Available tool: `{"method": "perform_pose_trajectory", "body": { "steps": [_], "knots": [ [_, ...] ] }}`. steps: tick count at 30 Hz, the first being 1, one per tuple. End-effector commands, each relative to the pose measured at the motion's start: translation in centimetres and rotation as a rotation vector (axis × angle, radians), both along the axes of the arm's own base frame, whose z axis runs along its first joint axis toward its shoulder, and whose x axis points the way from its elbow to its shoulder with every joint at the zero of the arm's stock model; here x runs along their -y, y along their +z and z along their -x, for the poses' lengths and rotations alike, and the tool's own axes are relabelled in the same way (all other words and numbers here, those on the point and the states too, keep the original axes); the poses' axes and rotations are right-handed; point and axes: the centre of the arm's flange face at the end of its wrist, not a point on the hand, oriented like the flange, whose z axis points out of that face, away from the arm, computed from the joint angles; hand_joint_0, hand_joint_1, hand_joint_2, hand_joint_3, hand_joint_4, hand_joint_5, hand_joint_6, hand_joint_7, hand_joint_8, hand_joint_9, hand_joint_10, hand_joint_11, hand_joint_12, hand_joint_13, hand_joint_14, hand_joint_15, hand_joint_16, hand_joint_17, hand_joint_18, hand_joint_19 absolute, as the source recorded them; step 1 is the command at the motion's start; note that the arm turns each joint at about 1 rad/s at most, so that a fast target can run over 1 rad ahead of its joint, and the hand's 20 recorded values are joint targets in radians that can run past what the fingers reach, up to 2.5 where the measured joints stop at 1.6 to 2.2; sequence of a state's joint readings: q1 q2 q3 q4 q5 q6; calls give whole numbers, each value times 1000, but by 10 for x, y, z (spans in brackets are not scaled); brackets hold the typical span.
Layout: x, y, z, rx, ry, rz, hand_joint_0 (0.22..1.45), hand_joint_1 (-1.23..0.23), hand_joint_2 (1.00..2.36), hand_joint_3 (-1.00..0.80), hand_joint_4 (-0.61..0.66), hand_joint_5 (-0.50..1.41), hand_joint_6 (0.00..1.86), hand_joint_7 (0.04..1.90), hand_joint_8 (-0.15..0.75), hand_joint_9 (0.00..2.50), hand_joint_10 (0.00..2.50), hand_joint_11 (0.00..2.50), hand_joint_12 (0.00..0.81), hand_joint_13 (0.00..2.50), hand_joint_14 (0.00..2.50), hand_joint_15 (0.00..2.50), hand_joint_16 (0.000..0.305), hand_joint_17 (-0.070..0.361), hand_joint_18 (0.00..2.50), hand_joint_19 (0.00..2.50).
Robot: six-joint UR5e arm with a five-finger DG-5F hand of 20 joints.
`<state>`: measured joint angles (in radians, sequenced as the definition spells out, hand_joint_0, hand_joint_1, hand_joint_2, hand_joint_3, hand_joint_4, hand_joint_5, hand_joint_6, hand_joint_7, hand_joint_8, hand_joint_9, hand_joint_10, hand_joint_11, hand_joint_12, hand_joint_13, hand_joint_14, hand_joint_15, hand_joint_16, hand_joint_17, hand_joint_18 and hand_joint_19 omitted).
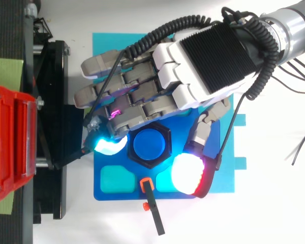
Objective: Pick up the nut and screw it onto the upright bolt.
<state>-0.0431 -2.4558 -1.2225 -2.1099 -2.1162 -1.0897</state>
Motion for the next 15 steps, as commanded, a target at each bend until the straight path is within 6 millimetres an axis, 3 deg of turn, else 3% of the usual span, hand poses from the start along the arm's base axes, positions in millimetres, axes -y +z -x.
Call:
{"method": "perform_pose_trajectory", "body": {
  "steps": [1, 15],
  "knots": [
    [1, 0, 0, -2, -1, 1, 431, -101, 1000, -500, 192, -23, 505, 1226, 238, 733, 0, 0, 280, 576, 0, 0, 36, 82, 283, 0],
    [21, -1, 5, 2, -1, 18, 434, -111, 1000, -500, 150, -1, 505, 1376, 250, 797, 0, 0, 267, 637, 0, 0, 35, 79, 382, 39]
  ]
}}
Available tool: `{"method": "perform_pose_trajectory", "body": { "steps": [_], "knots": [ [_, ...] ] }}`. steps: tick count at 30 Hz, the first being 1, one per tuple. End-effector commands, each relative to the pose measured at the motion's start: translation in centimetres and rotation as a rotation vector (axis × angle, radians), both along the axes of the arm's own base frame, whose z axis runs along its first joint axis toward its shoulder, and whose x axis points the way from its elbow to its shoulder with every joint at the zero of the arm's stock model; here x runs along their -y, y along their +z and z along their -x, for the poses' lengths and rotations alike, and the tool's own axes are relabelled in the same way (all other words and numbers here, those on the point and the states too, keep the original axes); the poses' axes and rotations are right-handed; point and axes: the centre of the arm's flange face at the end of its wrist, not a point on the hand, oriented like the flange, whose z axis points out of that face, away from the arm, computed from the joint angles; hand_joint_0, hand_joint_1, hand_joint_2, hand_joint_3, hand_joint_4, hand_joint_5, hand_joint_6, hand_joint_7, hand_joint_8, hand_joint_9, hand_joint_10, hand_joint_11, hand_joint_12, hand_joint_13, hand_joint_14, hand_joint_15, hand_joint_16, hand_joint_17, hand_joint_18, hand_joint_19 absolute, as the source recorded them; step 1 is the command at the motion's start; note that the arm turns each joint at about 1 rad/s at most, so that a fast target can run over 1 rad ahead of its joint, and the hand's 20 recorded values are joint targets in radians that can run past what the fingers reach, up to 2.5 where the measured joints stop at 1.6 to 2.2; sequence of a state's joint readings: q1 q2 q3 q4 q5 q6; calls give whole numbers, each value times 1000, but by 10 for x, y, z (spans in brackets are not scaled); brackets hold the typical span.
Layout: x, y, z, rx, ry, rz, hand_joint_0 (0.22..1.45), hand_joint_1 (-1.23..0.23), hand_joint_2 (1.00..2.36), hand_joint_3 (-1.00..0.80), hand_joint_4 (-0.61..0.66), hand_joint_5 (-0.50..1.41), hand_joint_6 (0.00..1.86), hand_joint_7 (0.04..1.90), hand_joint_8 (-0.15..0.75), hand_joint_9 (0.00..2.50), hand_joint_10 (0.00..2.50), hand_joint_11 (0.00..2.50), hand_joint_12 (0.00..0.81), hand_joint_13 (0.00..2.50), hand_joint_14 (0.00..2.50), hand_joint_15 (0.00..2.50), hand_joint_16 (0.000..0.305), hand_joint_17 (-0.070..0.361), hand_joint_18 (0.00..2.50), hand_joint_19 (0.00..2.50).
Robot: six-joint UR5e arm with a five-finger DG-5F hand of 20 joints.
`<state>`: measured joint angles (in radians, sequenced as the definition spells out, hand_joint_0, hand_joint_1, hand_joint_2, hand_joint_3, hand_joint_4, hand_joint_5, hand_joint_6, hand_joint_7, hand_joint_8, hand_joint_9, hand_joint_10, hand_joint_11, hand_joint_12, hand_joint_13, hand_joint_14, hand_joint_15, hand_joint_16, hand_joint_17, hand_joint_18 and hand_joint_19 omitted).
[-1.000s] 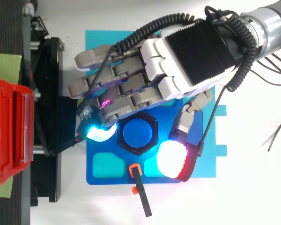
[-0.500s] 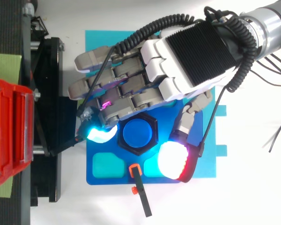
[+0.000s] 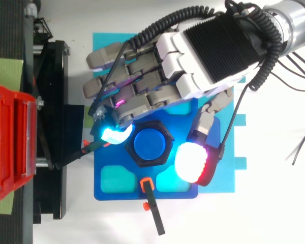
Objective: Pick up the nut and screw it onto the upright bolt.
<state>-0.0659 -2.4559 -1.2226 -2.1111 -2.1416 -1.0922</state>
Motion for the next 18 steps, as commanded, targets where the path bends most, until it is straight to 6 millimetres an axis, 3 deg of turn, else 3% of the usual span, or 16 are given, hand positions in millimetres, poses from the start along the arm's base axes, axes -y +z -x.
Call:
{"method": "perform_pose_trajectory", "body": {
  "steps": [1, 18],
  "knots": [
    [7, 0, 2, 5, 0, 6, 434, -112, 1000, -500, 149, 0, 504, 1374, 250, 799, 0, 0, 266, 642, 0, 0, 35, 79, 388, 51],
    [30, -2, 10, 16, 10, 60, 436, -118, 1000, -500, 150, 13, 503, 1415, 257, 849, 0, 0, 257, 683, 0, 0, 34, 78, 451, 88]
  ]
}}
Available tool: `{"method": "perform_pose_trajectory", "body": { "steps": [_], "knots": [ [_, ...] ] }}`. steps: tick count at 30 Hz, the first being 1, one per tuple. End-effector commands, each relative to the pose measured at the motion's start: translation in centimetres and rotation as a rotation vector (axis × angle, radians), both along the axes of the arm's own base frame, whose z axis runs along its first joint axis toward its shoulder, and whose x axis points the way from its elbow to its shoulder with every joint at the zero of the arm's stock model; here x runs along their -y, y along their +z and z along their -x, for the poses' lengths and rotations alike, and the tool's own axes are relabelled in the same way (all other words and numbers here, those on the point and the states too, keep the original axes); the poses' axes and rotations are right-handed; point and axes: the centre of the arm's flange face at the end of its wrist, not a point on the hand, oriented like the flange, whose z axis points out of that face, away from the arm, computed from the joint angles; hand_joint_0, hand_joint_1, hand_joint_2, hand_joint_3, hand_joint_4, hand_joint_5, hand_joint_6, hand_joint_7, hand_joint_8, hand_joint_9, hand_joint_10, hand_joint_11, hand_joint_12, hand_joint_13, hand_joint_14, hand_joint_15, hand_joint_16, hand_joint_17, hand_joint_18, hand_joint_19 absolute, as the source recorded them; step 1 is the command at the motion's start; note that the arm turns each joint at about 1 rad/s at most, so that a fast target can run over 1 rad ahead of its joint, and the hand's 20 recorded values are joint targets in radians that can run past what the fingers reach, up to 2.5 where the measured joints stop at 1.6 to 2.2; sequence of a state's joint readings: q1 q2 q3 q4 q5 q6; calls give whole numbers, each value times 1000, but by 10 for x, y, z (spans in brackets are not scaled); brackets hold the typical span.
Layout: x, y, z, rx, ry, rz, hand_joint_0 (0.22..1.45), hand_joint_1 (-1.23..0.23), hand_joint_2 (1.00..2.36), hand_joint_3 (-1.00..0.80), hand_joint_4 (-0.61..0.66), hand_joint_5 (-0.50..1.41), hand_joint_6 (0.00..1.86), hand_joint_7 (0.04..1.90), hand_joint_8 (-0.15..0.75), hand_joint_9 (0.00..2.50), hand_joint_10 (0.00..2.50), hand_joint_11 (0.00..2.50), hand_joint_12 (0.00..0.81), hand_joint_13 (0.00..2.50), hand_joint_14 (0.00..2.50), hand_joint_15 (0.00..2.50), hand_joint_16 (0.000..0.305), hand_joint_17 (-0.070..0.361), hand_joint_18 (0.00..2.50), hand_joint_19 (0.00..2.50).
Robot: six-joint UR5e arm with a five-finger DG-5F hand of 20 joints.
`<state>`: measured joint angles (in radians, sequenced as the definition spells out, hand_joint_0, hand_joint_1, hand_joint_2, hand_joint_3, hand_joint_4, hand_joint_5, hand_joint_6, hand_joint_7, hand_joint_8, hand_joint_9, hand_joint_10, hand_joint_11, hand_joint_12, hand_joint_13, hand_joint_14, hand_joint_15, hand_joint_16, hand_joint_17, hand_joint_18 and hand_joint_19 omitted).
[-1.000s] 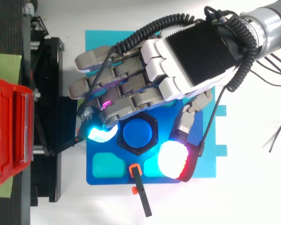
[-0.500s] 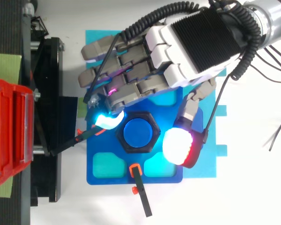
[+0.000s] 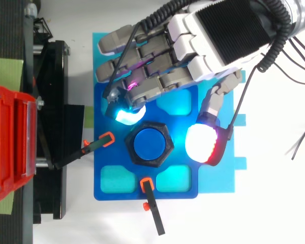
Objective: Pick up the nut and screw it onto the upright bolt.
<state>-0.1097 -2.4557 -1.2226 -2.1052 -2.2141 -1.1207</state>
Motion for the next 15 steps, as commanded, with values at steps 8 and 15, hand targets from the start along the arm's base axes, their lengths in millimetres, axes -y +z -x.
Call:
{"method": "perform_pose_trajectory", "body": {
  "steps": [8, 15],
  "knots": [
    [10, 0, 3, -1, -7, 4, 437, -118, 1000, -500, 165, 12, 503, 1401, 258, 877, 0, 0, 254, 705, 0, 0, 34, 78, 477, 107],
    [5, -1, 2, -1, 2, 6, 437, -111, 1000, -500, 157, 20, 504, 1338, 258, 927, 0, 0, 253, 712, 0, 0, 35, 78, 479, 109]
  ]
}}
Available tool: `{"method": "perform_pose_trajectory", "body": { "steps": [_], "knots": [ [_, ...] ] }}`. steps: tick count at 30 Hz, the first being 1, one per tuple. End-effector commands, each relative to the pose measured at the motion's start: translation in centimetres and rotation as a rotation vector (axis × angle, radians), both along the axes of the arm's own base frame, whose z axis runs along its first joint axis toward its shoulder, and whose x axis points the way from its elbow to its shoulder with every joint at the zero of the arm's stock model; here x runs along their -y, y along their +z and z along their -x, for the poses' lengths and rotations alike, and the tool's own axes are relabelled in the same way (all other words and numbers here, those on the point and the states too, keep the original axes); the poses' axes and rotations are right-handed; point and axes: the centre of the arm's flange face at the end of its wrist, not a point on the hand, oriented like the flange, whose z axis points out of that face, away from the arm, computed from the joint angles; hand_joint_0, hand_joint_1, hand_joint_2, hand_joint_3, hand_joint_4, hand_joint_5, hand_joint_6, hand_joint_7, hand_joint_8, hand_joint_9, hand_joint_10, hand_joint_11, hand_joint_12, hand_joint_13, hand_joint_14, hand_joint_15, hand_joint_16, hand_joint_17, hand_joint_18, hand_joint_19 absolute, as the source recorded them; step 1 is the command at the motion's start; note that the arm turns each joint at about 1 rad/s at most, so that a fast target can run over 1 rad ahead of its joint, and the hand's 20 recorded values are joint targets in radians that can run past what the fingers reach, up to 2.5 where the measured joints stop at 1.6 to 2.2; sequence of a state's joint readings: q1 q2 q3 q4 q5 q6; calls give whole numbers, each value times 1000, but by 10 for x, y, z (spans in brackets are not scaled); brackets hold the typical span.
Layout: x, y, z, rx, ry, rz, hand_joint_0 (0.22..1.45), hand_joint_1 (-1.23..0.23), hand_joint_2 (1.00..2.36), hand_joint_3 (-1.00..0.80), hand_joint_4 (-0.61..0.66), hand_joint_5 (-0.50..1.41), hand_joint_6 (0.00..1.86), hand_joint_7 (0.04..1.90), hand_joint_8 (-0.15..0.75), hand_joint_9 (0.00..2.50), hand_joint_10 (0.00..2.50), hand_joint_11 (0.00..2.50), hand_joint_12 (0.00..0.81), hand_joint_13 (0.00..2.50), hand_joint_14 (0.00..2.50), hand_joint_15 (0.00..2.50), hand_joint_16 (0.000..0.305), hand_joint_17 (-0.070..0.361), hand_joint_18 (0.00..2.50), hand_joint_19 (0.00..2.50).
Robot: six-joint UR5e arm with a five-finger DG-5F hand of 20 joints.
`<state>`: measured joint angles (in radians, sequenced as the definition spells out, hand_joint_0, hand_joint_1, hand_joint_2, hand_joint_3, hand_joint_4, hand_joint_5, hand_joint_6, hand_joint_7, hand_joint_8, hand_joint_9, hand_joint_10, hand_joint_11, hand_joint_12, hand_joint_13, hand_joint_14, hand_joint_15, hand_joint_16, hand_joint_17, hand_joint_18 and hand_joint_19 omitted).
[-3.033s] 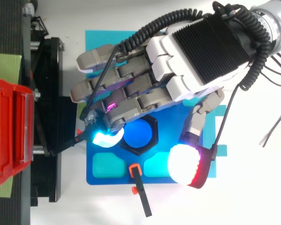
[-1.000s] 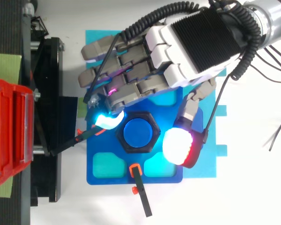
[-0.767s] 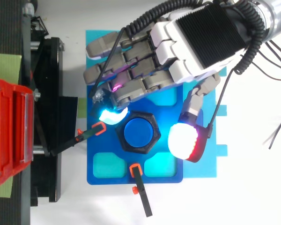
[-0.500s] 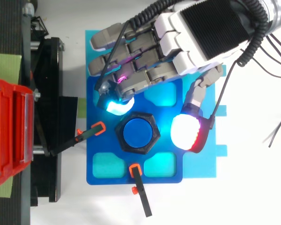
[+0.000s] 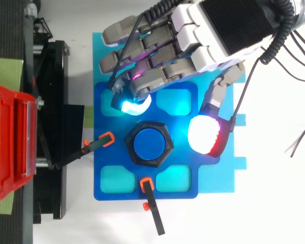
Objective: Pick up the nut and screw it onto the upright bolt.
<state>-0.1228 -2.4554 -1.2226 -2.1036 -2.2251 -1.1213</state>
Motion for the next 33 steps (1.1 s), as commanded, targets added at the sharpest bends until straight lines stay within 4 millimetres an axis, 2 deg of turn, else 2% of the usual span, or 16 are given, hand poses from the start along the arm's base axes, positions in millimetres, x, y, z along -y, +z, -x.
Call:
{"method": "perform_pose_trajectory", "body": {
  "steps": [1, 24, 33],
  "knots": [
    [-4, -1, -1, -2, 3, 0, 438, -110, 1000, -500, 157, 26, 503, 1345, 256, 937, 0, 0, 252, 716, 0, 0, 34, 77, 480, 110],
    [-22, 0, -4, -6, 26, -3, 441, -104, 1000, -500, 157, 46, 501, 1411, 262, 1028, 0, 0, 237, 770, 0, 0, 34, 76, 547, 137],
    [-20, 1, -4, -15, 37, -26, 445, -71, 1000, -500, 149, 26, 504, 1284, 253, 1104, 0, 0, 232, 766, 0, 0, 34, 76, 523, 139]
  ]
}}
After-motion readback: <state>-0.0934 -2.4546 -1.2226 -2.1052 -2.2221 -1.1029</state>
